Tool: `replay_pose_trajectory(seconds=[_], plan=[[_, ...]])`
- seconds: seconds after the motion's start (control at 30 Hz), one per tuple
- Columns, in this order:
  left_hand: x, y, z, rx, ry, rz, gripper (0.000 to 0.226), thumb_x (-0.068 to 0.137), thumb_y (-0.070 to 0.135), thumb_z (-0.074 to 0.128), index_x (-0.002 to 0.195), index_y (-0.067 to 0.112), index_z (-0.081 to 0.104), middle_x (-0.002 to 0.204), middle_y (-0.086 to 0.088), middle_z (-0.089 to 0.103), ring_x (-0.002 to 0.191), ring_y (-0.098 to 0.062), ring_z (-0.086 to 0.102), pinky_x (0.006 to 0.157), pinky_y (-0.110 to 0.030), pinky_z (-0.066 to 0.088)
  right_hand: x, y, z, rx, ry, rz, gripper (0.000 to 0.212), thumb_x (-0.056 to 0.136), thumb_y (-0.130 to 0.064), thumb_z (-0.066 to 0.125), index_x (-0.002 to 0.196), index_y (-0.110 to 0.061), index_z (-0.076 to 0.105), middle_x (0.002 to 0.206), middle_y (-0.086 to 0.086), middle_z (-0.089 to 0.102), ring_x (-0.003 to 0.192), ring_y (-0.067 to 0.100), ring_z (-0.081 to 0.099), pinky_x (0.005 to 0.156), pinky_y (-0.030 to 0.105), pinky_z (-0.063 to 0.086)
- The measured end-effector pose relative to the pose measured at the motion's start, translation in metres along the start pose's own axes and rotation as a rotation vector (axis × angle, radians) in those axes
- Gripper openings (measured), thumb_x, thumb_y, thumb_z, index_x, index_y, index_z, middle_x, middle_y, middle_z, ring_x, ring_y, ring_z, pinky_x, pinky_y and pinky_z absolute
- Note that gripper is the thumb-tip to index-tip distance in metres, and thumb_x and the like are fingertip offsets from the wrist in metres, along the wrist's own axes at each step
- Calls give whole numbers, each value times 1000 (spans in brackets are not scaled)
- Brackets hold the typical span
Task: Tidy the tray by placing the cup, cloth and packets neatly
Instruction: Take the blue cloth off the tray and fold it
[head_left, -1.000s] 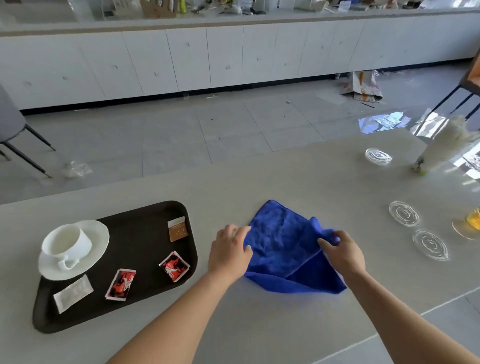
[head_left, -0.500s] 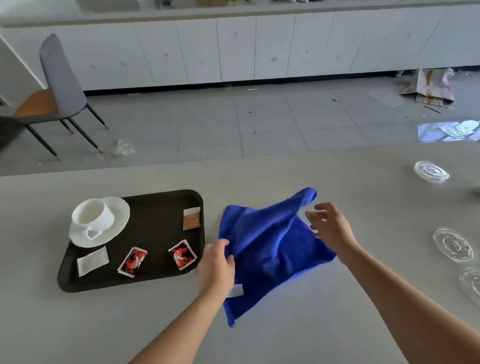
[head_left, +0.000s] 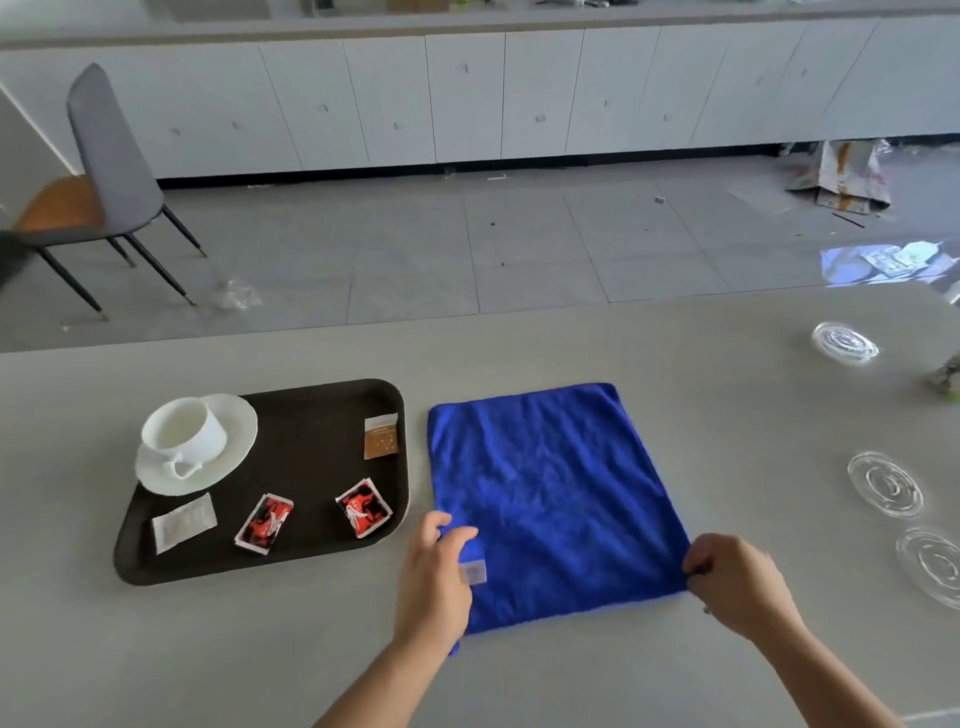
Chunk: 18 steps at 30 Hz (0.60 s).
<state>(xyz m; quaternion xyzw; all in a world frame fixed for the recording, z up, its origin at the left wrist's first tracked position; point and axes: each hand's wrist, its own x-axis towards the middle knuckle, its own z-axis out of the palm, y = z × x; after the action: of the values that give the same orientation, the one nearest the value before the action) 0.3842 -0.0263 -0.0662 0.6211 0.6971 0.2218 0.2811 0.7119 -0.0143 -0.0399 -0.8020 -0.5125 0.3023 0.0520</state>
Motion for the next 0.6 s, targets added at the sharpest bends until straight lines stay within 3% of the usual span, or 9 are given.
replay_pose_trajectory(seconds=[0.07,0.13,0.2,0.27,0.33,0.47,0.6], plan=[[-2,-3,-3,61,39,23,49,80,-14,53,114,17,68,133,-2,45,100,-2,58,80,-8,36,-11,9,-3,4,-111,30,23,63,-4,57,58,-24,67,56,0,67,43,18,65,56,31,56],[-18,-11,-2,142,47,158,41,73,0,72,107,22,68,130,-3,49,118,-19,49,88,-18,41,-19,15,-1,7,-177,5,24,63,-3,59,63,-24,70,59,0,69,44,16,66,57,29,56],[-39,-17,-7,182,-59,337,43,66,32,80,105,30,64,129,2,50,119,-15,47,91,-26,45,-20,17,1,-4,-162,-53,33,60,2,64,71,-28,72,64,-3,70,54,10,67,59,22,52],[-50,-26,-12,295,-177,445,50,62,52,72,107,33,62,131,8,53,119,-10,49,95,-29,46,-19,16,1,-7,-106,-95,42,59,6,68,74,-33,72,65,-8,70,62,6,65,58,12,46],[-49,-31,-18,339,-196,497,38,70,43,68,105,30,66,132,9,56,123,-10,51,98,-31,47,-18,17,0,14,-63,-135,40,65,5,71,70,-35,71,64,-7,69,56,6,64,55,12,47],[-41,-32,-19,401,-90,646,18,73,7,70,86,20,72,120,3,68,113,-13,63,83,-28,55,-21,14,0,-13,98,-286,26,72,-4,81,67,-28,73,77,-11,64,61,9,62,60,29,51],[-41,-33,-17,429,29,719,23,80,4,50,69,16,65,117,0,71,112,-15,65,80,-27,54,-27,16,-3,12,106,-353,28,76,-8,80,72,-34,69,92,-17,69,79,8,65,72,30,53]])
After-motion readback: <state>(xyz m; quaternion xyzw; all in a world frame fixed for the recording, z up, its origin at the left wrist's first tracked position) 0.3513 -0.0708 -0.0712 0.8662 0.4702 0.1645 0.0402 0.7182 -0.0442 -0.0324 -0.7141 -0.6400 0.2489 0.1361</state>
